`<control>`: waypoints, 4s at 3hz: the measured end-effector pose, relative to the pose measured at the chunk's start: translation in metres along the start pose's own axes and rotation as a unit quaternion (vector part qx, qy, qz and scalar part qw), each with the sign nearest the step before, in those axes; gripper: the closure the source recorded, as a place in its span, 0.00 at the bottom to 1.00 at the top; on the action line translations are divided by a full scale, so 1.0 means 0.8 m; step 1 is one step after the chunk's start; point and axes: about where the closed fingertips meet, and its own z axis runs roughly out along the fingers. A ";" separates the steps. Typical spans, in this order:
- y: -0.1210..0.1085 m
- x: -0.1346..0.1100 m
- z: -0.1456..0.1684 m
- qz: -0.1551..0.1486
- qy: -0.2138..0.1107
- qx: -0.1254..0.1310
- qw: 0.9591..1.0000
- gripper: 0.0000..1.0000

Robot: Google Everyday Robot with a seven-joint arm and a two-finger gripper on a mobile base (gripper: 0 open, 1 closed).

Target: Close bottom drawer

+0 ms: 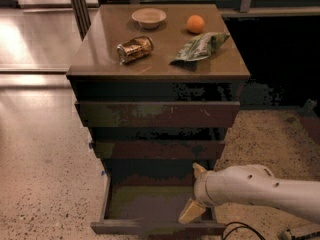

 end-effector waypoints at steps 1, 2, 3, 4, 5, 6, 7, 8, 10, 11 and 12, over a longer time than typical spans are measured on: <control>0.004 0.013 0.034 0.015 -0.021 -0.012 1.000 0.04; 0.013 0.032 0.086 0.035 -0.043 -0.034 0.998 0.27; 0.030 0.049 0.151 0.041 -0.062 -0.049 0.996 0.50; 0.050 0.069 0.205 0.053 -0.066 -0.056 0.995 0.73; 0.056 0.071 0.211 0.058 -0.067 -0.060 0.994 0.96; 0.056 0.071 0.211 0.058 -0.067 -0.060 0.994 1.00; 0.056 0.071 0.211 0.058 -0.067 -0.060 0.994 1.00; 0.057 0.075 0.217 0.060 -0.075 -0.061 0.994 1.00; 0.086 0.129 0.301 0.097 -0.078 -0.113 0.986 1.00; 0.104 0.145 0.335 0.112 -0.068 -0.141 0.981 1.00; 0.116 0.147 0.331 0.109 -0.065 -0.139 0.982 1.00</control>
Offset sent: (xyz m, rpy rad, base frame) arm 0.0095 0.0200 -0.1246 0.1884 0.1023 -0.0208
